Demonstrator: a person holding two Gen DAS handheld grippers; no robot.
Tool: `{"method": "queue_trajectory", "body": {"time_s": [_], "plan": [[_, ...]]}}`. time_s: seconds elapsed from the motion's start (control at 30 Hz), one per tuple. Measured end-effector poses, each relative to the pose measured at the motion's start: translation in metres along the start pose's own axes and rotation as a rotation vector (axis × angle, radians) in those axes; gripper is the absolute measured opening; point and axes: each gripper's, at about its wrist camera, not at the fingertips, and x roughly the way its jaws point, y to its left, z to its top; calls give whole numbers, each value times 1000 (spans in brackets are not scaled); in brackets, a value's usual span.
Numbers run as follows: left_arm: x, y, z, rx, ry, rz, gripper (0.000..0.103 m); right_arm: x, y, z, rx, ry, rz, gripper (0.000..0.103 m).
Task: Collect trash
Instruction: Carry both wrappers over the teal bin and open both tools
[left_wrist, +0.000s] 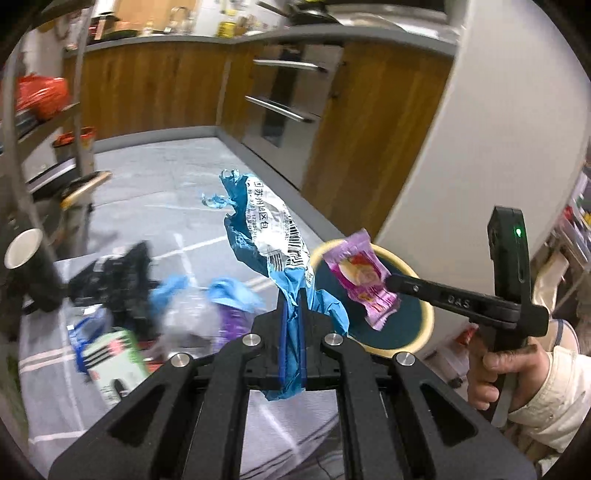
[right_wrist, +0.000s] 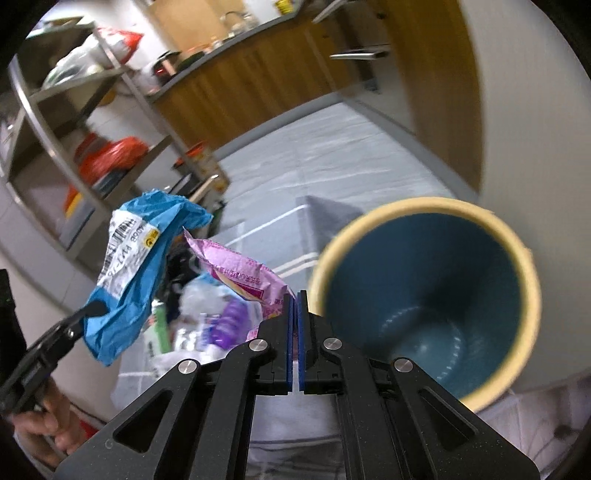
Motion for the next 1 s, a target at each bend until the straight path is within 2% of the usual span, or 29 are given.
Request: {"method": "queue_trajectory", "body": {"time_s": [0.27,0.53,0.7,0.83,0.87,0.93,1.0], "plan": [[56,-53,1,71,96,-74,4,-11,-47,-9,69,-3,-112,3],[117,-74,-2,55,209,-105,4,-2,-85,-18,131,54,-174,3],[147,-79,-10,44,273,-120,4,7,-93,-21,159,93,-175,4],[159,-75,-12,30,294,-119,4,11,-88,-19,147,106,-174,12],[160,-75,-12,27,296,-117,4,11,-87,-19,144,106,-175,17],[161,-72,-12,10,299,-122,9,9,-86,-19,143,101,-173,25],[163,-68,-11,-1,293,-119,23,8,-85,-18,146,93,-172,28]]}}
